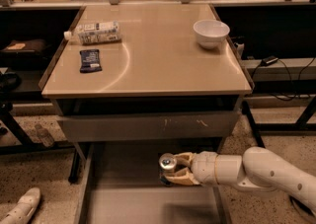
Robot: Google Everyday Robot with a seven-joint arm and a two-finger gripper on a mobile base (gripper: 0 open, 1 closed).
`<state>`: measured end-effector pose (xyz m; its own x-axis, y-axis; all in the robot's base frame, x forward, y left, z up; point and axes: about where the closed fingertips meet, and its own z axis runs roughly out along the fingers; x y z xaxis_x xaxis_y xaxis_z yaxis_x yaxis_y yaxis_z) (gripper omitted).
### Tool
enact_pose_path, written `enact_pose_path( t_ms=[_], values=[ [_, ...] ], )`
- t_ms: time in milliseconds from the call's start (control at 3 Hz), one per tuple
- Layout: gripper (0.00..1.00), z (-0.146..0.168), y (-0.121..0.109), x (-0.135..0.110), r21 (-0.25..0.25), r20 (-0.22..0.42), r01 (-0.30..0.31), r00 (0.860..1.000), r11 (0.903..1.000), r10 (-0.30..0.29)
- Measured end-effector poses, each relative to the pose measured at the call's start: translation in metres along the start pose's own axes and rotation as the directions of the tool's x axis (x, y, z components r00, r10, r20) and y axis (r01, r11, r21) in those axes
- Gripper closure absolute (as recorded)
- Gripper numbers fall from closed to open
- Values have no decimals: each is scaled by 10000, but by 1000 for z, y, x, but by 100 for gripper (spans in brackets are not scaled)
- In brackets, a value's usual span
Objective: Place redbull can into middle drawer
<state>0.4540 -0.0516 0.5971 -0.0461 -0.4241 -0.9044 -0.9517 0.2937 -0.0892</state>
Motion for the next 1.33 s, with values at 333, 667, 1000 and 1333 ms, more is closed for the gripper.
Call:
enact_pose_path(
  t_ms=[333,667,1000,1333],
  values=[
    [100,0,1,-2,-6,20,45,10000,10000,-45],
    [100,22,-6,24,92,-9,-182,9998,9998,183],
    [100,56,-14,67,185,-64,-370,9993,9991,371],
    [100,90,-21,102,300,19,-263,9997,9992,263]
  ],
)
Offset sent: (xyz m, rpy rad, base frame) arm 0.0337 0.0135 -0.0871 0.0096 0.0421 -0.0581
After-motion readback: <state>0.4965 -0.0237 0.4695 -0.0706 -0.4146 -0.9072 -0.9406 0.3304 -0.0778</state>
